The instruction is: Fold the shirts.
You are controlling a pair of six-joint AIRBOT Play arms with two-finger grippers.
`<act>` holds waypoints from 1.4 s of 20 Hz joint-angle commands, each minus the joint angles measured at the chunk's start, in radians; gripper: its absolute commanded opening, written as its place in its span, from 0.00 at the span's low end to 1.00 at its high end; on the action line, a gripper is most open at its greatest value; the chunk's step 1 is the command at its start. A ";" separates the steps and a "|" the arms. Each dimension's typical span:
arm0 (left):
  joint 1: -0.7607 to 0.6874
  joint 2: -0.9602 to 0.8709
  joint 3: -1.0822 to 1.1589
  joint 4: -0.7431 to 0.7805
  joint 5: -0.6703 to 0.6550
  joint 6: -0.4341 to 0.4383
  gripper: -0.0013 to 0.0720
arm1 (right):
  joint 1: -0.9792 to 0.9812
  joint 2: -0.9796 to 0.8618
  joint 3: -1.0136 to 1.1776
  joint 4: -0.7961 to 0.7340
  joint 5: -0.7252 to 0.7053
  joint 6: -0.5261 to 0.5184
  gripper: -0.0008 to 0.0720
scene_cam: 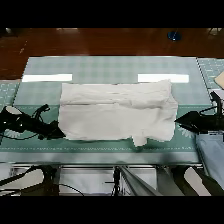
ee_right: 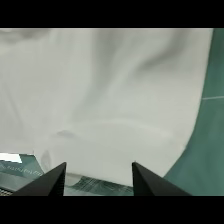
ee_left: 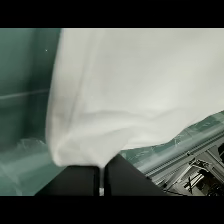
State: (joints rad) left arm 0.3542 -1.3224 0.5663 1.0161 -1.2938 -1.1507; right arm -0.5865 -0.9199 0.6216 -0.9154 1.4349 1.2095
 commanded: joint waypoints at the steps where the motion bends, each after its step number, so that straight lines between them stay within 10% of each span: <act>1: -0.002 -0.002 0.000 0.004 0.008 0.005 0.06 | 0.000 0.023 0.000 -0.003 0.018 0.013 0.68; 9: -0.002 0.000 0.000 0.004 -0.008 0.024 0.06 | -0.068 0.023 -0.072 -0.184 0.034 0.112 0.83; 28: -0.002 0.000 0.000 0.004 -0.008 0.032 0.06 | -0.068 0.023 -0.273 -0.014 -0.203 0.116 0.62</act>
State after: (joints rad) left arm 0.3523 -1.3231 0.5663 1.0199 -1.2995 -1.1191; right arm -0.6552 -0.8974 0.3573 -0.9375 1.2461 1.3094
